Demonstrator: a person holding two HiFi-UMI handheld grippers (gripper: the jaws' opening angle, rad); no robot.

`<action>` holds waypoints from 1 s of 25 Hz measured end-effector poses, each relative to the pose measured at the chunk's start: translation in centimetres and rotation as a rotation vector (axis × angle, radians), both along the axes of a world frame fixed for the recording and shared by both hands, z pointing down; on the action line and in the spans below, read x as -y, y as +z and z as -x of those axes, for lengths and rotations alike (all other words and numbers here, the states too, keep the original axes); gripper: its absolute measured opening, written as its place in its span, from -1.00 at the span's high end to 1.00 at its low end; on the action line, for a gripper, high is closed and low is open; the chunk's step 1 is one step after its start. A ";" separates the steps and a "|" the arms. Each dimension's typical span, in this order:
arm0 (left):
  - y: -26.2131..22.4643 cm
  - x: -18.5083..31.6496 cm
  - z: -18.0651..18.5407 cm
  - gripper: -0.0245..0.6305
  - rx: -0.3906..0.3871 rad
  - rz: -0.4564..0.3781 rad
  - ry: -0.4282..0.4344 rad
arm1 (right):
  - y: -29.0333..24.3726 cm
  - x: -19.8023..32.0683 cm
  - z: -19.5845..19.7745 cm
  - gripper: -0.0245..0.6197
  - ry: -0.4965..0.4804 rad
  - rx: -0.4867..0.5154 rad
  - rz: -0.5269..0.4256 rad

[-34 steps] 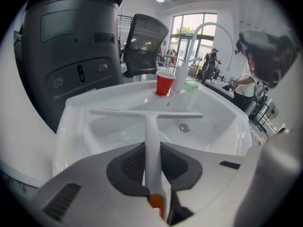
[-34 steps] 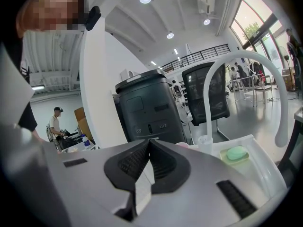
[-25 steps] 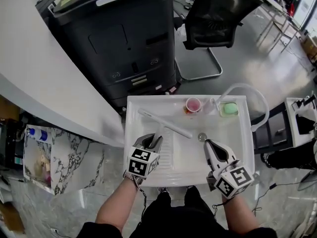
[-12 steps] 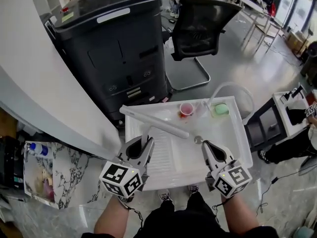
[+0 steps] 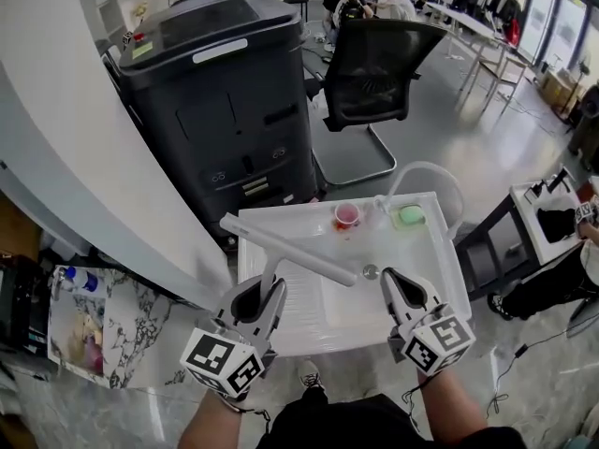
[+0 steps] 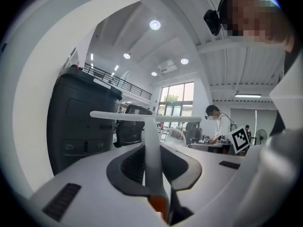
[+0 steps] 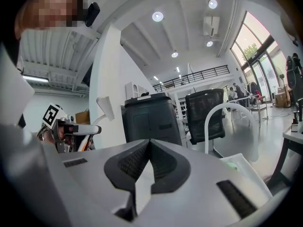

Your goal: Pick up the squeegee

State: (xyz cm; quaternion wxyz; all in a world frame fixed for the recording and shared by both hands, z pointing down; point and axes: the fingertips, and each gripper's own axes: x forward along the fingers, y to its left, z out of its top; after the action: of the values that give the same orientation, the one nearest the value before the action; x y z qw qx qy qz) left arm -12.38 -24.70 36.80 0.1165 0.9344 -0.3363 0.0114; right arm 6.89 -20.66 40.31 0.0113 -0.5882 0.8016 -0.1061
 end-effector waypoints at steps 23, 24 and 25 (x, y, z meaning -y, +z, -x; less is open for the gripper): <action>1.4 -24.7 -9.6 0.70 0.055 0.039 -0.239 | -0.9 -18.5 -7.7 0.87 -0.268 0.048 -0.048; 1.2 -25.4 -9.6 0.70 0.058 0.037 -0.249 | -1.0 -19.0 -7.8 0.87 -0.275 0.052 -0.049; 1.0 -26.0 -9.6 0.70 0.061 0.034 -0.257 | -1.1 -19.5 -7.9 0.87 -0.281 0.056 -0.050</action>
State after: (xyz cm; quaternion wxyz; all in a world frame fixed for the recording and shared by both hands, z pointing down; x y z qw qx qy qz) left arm -2.81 1.27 37.79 0.1226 0.8807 -0.4565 0.0305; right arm 14.77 -1.15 39.18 0.0337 -0.4667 0.8778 -0.1029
